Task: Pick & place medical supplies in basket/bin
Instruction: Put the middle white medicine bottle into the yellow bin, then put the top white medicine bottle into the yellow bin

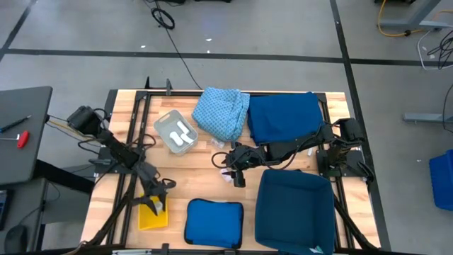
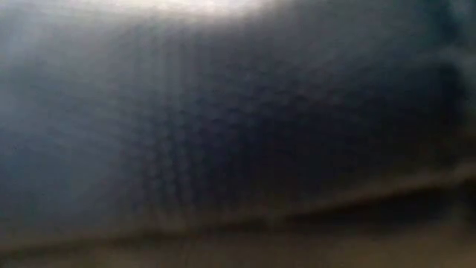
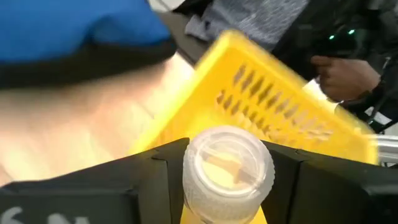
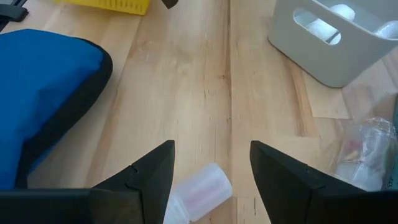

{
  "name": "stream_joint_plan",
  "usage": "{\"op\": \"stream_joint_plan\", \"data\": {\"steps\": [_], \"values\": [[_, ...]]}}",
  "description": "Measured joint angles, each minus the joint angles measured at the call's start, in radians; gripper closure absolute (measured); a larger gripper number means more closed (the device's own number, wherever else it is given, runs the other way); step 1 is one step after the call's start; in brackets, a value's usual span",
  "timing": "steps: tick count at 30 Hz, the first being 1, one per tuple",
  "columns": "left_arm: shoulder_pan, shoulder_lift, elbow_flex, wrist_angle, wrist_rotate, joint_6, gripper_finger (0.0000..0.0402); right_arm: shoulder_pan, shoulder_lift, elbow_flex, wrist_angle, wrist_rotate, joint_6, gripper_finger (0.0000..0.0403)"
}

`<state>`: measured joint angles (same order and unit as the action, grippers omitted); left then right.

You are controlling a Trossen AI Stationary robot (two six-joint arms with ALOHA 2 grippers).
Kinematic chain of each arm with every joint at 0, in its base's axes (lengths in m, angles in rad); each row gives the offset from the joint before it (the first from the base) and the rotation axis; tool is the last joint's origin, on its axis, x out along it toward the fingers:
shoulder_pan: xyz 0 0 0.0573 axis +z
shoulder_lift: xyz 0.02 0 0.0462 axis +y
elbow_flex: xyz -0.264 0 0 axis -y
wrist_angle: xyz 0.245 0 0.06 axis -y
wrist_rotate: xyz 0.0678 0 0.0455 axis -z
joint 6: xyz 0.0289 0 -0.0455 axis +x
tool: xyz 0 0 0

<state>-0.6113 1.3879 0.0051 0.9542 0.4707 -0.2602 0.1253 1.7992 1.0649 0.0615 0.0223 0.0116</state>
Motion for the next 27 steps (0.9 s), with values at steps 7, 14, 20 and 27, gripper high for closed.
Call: {"op": "stream_joint_plan", "data": {"steps": [7, 14, 20, 27], "values": [[-0.024, 0.000, 0.000, -0.002, -0.044, -0.062, 0.0259, 0.000, 0.000, 0.000, 0.000, 0.001, 0.000, 0.0185], [-0.024, 0.000, 0.000, 0.004, -0.144, -0.109, 0.0201, 0.000, 0.000, 0.000, 0.000, 0.001, 0.000, 0.0185], [-0.024, -0.001, 0.007, 0.035, -0.156, -0.106, 0.0122, 0.000, 0.000, 0.000, 0.000, 0.001, 0.000, 0.0185], [-0.024, 0.000, 0.026, 0.036, -0.127, -0.086, 0.0145, 0.000, 0.000, 0.000, 0.001, 0.001, 0.000, 0.0185]]}}
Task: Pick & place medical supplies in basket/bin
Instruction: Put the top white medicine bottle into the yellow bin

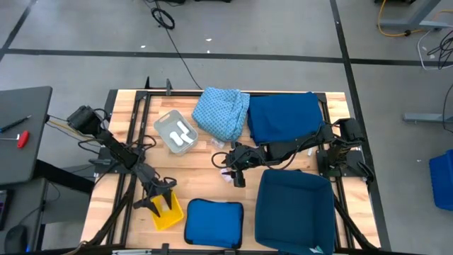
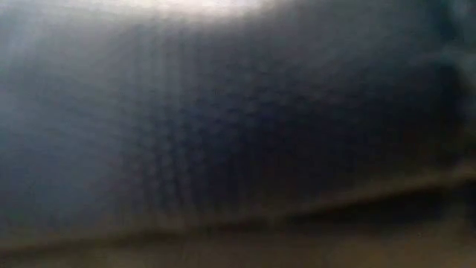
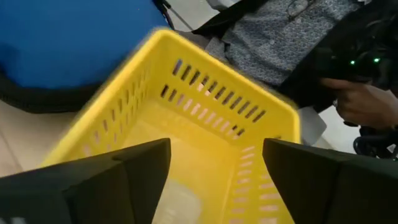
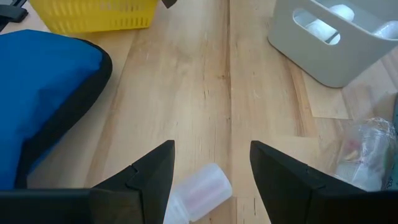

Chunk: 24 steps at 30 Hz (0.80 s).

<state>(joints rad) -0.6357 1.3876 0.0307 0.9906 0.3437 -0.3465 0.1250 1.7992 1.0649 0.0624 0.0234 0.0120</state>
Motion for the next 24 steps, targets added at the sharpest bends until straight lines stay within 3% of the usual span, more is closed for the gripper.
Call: {"op": "stream_joint_plan", "data": {"steps": [9, 13, 18, 24], "values": [[0.001, -0.001, 0.001, 0.087, -0.006, 0.073, 0.0165, 0.000, 0.000, 0.000, 0.009, 0.000, 0.000, 0.0185], [0.002, -0.001, 0.002, 0.154, -0.055, 0.151, 0.0170, 0.000, 0.000, 0.000, 0.026, 0.000, 0.000, 0.0185], [0.014, -0.001, 0.002, 0.223, -0.236, 0.267, 0.0173, 0.000, 0.000, 0.000, 0.027, 0.048, 0.027, 0.0185], [0.078, -0.002, 0.003, 0.308, -0.572, 0.359, 0.0173, 0.000, 0.000, 0.000, -0.025, 0.053, 0.122, 0.0185]]}}
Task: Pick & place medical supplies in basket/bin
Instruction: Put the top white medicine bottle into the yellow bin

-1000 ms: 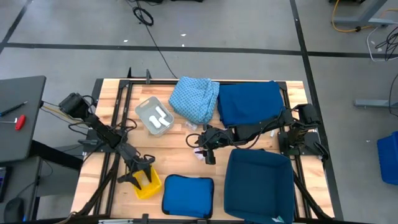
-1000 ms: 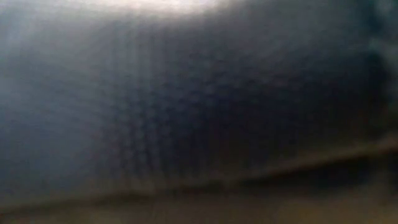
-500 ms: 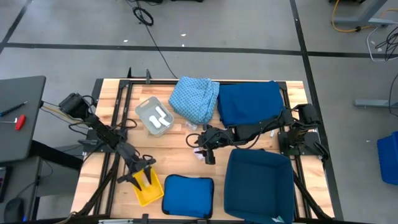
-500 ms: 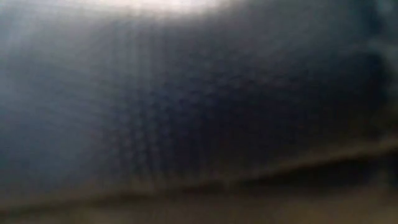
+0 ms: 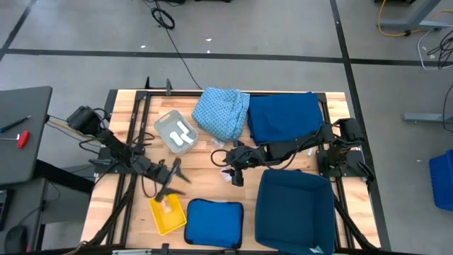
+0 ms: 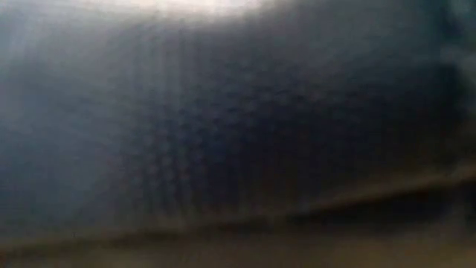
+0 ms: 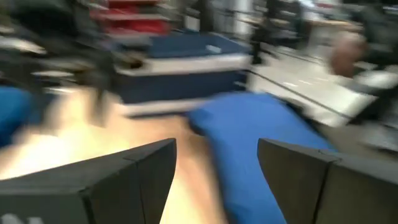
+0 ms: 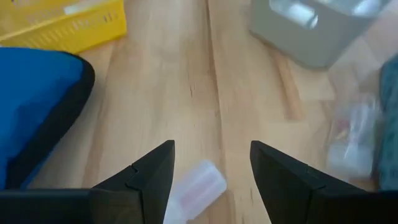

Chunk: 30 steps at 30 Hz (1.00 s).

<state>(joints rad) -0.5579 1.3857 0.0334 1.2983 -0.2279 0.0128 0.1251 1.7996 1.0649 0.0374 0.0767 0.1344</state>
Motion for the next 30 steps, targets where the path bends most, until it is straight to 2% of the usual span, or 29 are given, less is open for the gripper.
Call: {"op": "stream_joint_plan", "data": {"steps": [2, 5, 17, 24, 30], "values": [[0.027, 0.000, 0.000, 0.032, -0.070, 0.029, 0.0173, 0.003, 0.000, 0.000, -0.035, 0.000, 0.032, 0.0185], [0.068, 0.000, 0.000, 0.087, -0.121, 0.069, 0.0173, 0.014, 0.000, 0.000, -0.066, 0.005, 0.083, 0.0185], [0.223, 0.000, 0.001, 0.182, -0.135, 0.128, 0.0173, 0.042, 0.042, 0.002, -0.070, 0.008, 0.187, 0.0185], [0.264, 0.000, 0.002, 0.239, -0.134, 0.182, 0.0173, 0.023, 0.080, 0.056, -0.086, 0.084, 0.048, 0.0185], [0.272, 0.000, 0.002, 0.242, -0.130, 0.183, 0.0173, -0.046, 0.080, 0.086, -0.093, 0.152, -0.049, 0.0185]]}}
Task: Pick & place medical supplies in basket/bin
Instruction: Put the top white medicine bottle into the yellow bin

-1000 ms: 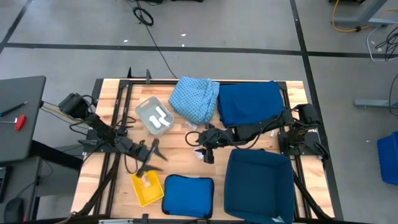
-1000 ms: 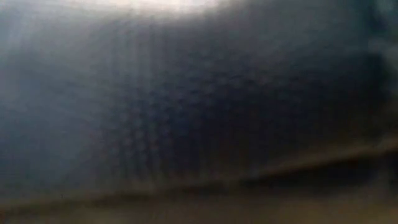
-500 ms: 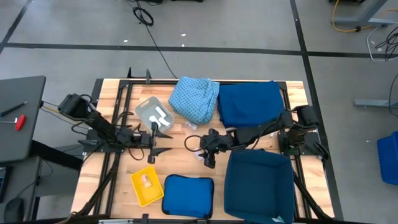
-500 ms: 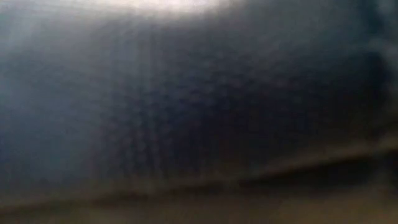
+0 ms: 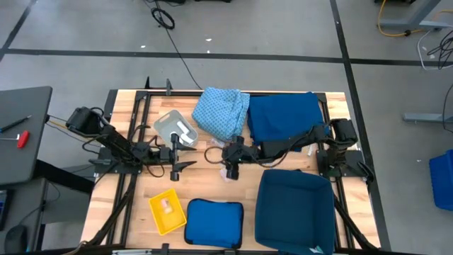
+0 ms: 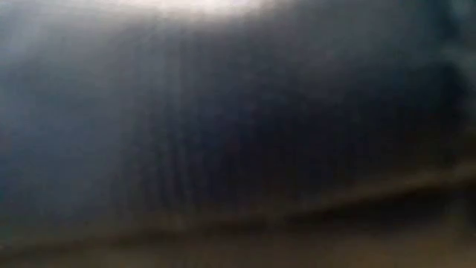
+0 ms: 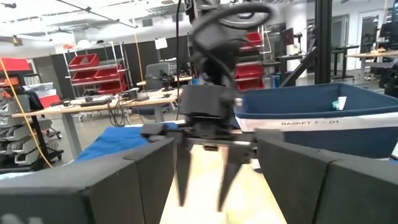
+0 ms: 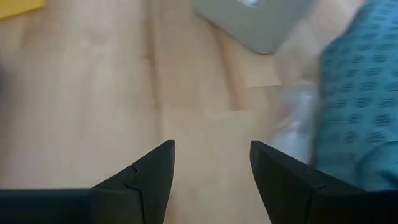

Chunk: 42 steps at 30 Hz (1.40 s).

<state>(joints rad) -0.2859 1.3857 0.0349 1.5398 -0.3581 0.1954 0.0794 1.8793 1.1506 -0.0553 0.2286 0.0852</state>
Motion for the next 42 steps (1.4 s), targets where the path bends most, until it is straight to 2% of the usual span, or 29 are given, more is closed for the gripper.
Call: {"op": "stream_joint_plan", "data": {"steps": [10, 17, 30, 42], "values": [[0.000, 0.000, 0.000, 0.003, 0.000, 0.007, 0.0173, -0.091, 0.128, 0.073, -0.004, -0.019, -0.092, 0.0185], [0.000, 0.000, 0.000, -0.009, 0.000, 0.007, 0.0173, -0.114, 0.182, 0.120, -0.014, 0.034, -0.147, 0.0185], [0.000, 0.001, 0.000, -0.024, -0.003, 0.007, 0.0173, -0.125, 0.183, 0.123, -0.039, 0.149, -0.268, 0.0185], [0.000, 0.001, 0.000, -0.025, -0.004, 0.007, 0.0173, -0.163, 0.196, 0.122, -0.021, 0.107, -0.286, 0.0187]]}}
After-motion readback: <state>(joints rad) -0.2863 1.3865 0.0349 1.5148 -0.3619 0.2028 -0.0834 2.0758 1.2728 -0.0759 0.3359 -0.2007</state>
